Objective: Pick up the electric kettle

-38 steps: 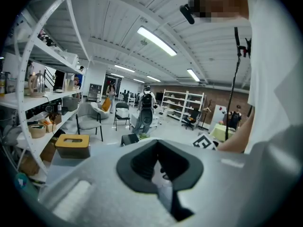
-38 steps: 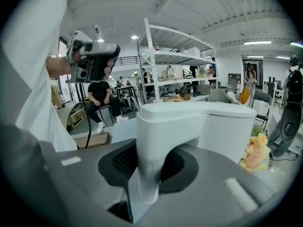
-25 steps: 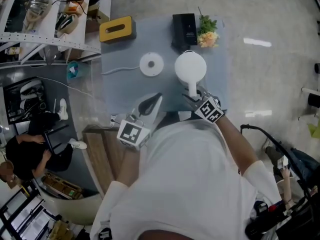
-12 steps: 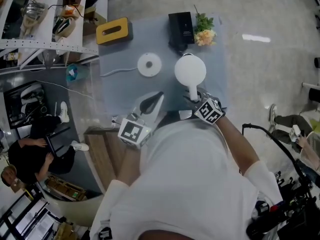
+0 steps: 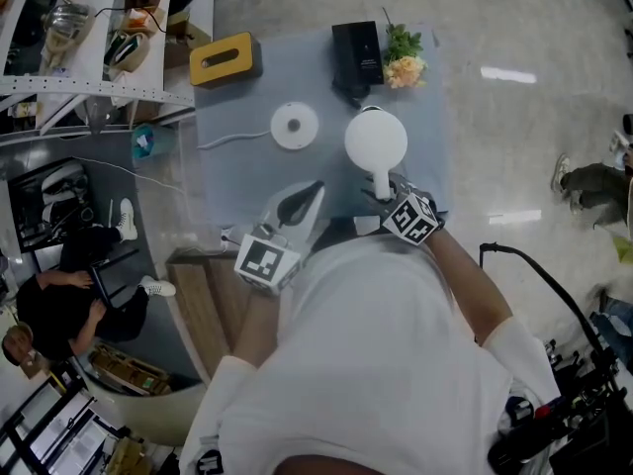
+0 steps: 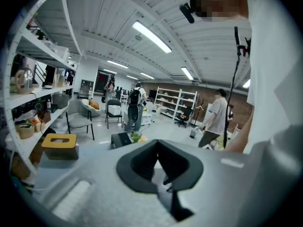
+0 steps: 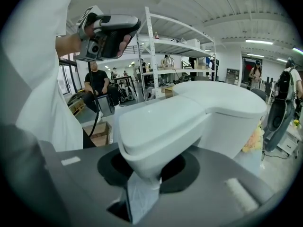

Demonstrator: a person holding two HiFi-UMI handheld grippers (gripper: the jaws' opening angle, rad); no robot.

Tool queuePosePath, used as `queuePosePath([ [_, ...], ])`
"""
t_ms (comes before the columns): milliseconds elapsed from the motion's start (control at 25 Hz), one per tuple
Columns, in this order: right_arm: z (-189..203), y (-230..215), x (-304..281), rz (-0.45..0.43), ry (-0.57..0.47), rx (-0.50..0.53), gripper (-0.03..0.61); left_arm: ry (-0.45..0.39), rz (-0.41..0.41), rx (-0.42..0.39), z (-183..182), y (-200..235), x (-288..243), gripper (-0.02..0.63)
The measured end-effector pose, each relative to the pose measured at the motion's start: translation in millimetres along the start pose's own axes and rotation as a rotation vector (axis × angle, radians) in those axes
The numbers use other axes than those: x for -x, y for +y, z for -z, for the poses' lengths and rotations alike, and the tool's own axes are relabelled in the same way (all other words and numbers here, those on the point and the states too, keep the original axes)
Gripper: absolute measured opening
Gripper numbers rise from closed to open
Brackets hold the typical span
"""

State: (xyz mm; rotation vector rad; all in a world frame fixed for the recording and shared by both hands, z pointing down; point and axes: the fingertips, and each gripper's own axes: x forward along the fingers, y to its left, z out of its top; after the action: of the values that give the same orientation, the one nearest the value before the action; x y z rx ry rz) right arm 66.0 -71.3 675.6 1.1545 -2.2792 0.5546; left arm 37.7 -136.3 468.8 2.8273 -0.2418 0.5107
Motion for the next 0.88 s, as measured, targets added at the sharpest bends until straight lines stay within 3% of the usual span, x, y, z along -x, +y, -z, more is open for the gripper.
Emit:
queuePosePath([
  [200,4.7,1.1,-1.8,-0.022,0.011,-0.004,0.121,-0.005,-0.009,-0.006,2.2,-1.2,1.0,0.003],
  [360,11.5,-2.3,2.1,-0.051,0.003,-0.101,0.169,-0.015,-0.013,0.000,2.5,-1.1,0.8,0.003],
  [880,16.8,-4.3,36.1,0.039,0.031,-0.180,0.209,-0.024,0.050,-0.007,6.5,5.1,9.8,0.003],
])
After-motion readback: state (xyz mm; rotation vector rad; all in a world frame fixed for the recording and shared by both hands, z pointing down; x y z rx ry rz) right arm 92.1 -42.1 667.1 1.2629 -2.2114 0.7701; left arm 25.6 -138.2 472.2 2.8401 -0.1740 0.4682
